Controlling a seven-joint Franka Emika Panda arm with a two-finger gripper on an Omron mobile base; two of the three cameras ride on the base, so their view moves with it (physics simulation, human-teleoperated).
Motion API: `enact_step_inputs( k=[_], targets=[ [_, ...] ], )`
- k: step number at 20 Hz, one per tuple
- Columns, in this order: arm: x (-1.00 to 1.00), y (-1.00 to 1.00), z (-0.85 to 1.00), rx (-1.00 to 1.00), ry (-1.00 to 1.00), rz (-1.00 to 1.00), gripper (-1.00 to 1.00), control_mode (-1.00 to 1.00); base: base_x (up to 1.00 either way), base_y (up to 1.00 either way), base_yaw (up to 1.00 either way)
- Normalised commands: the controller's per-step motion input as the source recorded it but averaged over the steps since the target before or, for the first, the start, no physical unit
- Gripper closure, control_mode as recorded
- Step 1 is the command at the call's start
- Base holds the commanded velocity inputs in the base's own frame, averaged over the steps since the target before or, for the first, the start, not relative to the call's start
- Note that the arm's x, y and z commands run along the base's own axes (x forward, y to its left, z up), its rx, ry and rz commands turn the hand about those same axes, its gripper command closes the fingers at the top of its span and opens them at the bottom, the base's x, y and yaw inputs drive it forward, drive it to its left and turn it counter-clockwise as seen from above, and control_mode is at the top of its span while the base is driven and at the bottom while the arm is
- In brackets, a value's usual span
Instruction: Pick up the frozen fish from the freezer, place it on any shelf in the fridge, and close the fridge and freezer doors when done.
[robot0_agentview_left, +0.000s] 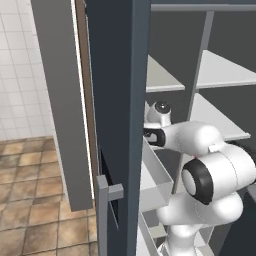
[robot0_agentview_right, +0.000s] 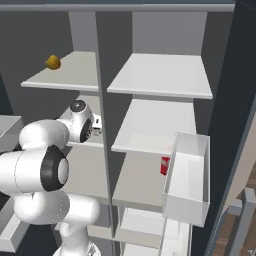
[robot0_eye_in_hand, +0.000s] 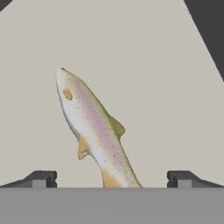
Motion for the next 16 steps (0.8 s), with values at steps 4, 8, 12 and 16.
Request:
enact_step_inputs(
  k=[4,8,12,16],
  targets=[
    [0.36,0.00,-0.31,0.00,0.04,0.00,-1.00,-1.00,0.00,0.00,0.00],
    [0.35,0.00,-0.35,0.00,0.05,0.00,-1.00,-1.00,0.00,0.00,0.00],
    [0.20,0.00,-0.48,0.00,0.05,0.00,1.00,-1.00,0.00,0.00,0.00],
    [-0.11,0.00,-0.55,0.00,0.01,0.00,1.00,-1.00,0.00,0.00,0.00]
  ],
)
